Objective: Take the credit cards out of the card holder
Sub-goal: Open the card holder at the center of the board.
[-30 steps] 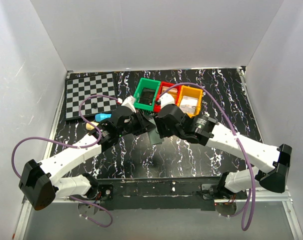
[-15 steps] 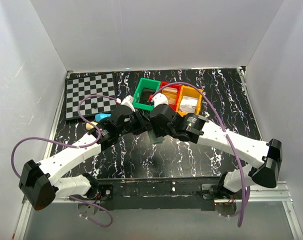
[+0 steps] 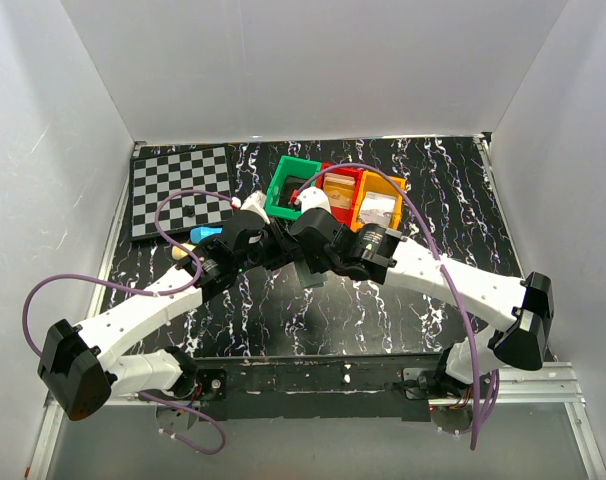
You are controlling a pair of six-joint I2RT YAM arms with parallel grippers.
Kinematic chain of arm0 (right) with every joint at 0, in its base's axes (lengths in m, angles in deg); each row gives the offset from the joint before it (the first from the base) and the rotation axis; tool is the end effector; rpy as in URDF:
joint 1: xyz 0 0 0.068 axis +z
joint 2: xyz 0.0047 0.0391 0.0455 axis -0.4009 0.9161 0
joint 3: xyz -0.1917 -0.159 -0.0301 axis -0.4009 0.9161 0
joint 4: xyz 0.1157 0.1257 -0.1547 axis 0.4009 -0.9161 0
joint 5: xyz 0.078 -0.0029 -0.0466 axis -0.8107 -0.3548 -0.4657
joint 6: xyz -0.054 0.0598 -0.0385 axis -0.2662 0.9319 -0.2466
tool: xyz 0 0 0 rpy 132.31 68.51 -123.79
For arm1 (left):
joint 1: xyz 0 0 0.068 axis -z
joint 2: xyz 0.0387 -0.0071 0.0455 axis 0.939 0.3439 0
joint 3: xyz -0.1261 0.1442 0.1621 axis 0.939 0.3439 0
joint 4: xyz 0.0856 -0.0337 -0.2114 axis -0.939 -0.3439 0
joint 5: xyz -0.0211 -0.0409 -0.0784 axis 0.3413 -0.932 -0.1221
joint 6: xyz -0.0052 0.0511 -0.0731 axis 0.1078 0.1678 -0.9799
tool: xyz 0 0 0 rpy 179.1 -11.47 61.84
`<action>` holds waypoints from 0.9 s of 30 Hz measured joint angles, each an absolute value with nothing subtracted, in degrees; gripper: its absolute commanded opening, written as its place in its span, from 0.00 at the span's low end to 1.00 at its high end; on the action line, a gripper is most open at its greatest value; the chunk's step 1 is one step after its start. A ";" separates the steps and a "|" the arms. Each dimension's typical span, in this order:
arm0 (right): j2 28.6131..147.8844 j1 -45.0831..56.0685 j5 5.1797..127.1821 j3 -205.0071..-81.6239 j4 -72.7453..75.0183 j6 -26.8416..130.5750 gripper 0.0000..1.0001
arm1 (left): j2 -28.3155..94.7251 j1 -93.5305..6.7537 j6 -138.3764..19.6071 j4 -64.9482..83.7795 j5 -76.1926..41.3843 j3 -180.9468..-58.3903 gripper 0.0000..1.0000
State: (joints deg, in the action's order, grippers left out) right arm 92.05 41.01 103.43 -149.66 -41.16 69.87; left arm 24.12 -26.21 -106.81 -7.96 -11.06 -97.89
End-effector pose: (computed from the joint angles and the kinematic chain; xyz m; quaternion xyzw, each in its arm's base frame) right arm 0.1695 0.2657 0.3004 -0.2147 0.8750 0.0879 0.4250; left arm 0.1967 -0.1915 0.2545 -0.1080 0.8644 -0.3924 0.2952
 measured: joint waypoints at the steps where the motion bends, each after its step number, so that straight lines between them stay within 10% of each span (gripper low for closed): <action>1: 92.05 41.03 103.47 -149.66 -41.21 69.96 0.33 | 24.12 -26.21 -106.83 -7.89 -11.06 -97.89 0.00; 18: 92.53 41.38 103.21 -149.79 -41.42 70.79 0.01 | 24.06 -26.18 -107.00 -7.67 -11.06 -97.78 0.00; 27: 92.53 41.38 103.21 -149.79 -41.67 71.09 0.01 | 23.90 -26.18 -107.03 -7.56 -11.03 -97.48 0.00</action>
State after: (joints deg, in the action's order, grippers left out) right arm 92.53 41.38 103.21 -149.79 -41.67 71.09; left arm 23.90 -26.18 -107.03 -7.56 -11.03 -97.48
